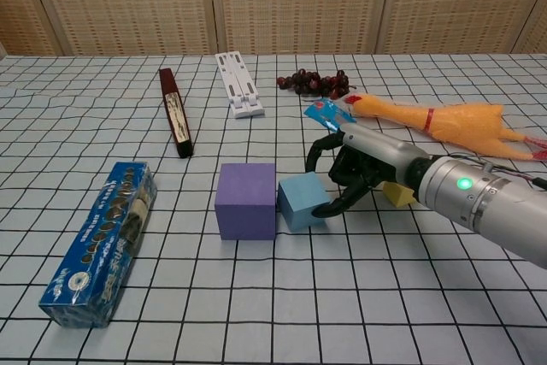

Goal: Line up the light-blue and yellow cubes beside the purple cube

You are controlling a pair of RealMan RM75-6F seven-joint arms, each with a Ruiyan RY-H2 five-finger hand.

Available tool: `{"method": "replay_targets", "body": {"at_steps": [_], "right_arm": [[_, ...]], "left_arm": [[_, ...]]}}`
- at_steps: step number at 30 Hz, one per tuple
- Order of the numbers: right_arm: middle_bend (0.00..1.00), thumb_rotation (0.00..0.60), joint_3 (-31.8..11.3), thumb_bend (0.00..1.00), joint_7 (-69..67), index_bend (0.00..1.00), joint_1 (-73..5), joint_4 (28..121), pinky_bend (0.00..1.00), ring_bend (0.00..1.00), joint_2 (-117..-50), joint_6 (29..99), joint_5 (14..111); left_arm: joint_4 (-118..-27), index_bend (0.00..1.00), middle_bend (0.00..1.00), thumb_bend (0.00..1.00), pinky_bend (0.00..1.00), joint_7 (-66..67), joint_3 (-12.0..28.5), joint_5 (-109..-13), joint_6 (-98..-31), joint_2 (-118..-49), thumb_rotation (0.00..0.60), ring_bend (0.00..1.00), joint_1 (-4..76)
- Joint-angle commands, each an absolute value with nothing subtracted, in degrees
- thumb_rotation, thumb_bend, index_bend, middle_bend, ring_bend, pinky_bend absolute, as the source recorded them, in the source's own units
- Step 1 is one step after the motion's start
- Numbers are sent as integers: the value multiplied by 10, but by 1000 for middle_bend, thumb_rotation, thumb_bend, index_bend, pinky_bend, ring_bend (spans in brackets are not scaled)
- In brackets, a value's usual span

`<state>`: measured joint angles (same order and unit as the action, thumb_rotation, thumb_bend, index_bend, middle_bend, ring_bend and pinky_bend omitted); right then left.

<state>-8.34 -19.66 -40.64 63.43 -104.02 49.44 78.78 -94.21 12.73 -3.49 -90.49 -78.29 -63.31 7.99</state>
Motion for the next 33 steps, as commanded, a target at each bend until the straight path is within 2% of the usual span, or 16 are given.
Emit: {"method": "replay_targets", "body": {"at_steps": [1,25,27,33], "right_arm": [[947,600,-86,0,-202,630,-408,629,1000,866,-1044,493,786],[950,600,-90,0,-223,633,-402,641,1000,870,-1056,486,773],[950,600,-88,0,-222,612,-402,639,1000,870,-1056,484,774],[950,600,-82,0,-214,430,-403,643,1000,870,-1048,474,774]], "left_arm": [[-942,303,313,468,652,127,-35,-906,-782,-633,600,359,81],[-943,303,313,468,652,130,-36,-905,-779,-633,600,359,82],[-942,303,313,468,652,130,-36,-906,-779,-633,600,359,81],[-942,303,313,468,652,129,-36,-906,-780,-633,600,358,81]]}}
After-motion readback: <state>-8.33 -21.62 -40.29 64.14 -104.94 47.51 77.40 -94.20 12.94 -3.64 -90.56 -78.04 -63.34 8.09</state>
